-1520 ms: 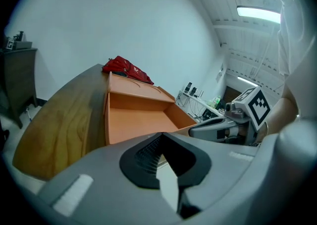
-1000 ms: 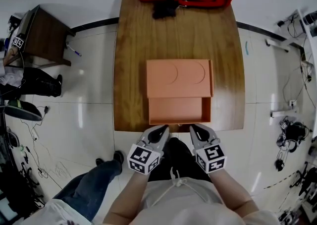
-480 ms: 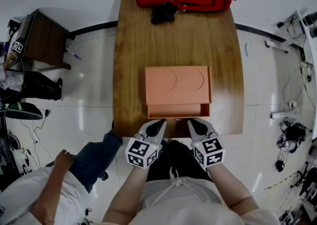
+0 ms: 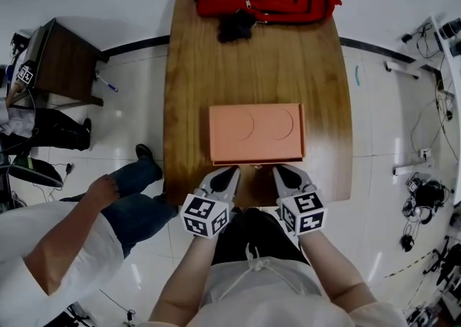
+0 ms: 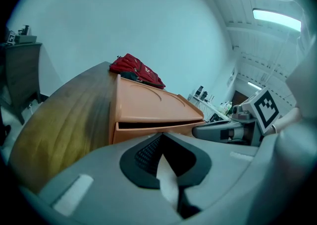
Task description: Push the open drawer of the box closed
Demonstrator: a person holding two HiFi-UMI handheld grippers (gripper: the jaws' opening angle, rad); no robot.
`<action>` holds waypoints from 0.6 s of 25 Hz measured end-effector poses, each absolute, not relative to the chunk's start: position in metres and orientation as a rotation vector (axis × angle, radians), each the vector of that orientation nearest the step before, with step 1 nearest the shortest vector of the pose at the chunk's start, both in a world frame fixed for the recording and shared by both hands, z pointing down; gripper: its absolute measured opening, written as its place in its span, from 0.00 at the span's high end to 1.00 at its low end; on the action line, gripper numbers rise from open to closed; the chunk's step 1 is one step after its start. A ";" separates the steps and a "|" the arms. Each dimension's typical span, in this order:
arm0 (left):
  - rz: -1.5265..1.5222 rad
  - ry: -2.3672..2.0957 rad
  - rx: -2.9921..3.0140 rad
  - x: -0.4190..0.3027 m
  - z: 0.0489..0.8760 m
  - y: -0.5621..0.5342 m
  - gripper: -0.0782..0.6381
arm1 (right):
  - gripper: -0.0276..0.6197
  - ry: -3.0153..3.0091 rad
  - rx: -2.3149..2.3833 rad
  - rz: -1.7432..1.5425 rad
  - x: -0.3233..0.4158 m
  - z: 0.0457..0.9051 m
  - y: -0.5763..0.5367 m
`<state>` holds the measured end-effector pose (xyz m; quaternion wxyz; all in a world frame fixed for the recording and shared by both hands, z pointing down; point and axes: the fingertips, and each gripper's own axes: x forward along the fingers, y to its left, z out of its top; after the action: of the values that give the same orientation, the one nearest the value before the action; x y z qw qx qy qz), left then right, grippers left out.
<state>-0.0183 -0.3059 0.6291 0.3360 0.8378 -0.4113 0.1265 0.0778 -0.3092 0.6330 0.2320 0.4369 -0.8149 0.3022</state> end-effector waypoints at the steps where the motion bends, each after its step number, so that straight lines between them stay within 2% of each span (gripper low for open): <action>1: 0.323 -1.076 2.179 -0.019 0.629 -0.309 0.89 | 0.95 -2.240 1.204 0.827 0.078 0.633 -0.312; 15: 0.223 -1.122 2.192 -0.026 0.592 -0.293 0.89 | 0.95 -2.303 1.238 0.785 0.093 0.603 -0.299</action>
<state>-0.0260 -0.2925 0.5922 0.3284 0.8373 -0.4288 0.0851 0.0928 -0.2989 0.6032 0.2045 0.4439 -0.8258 0.2814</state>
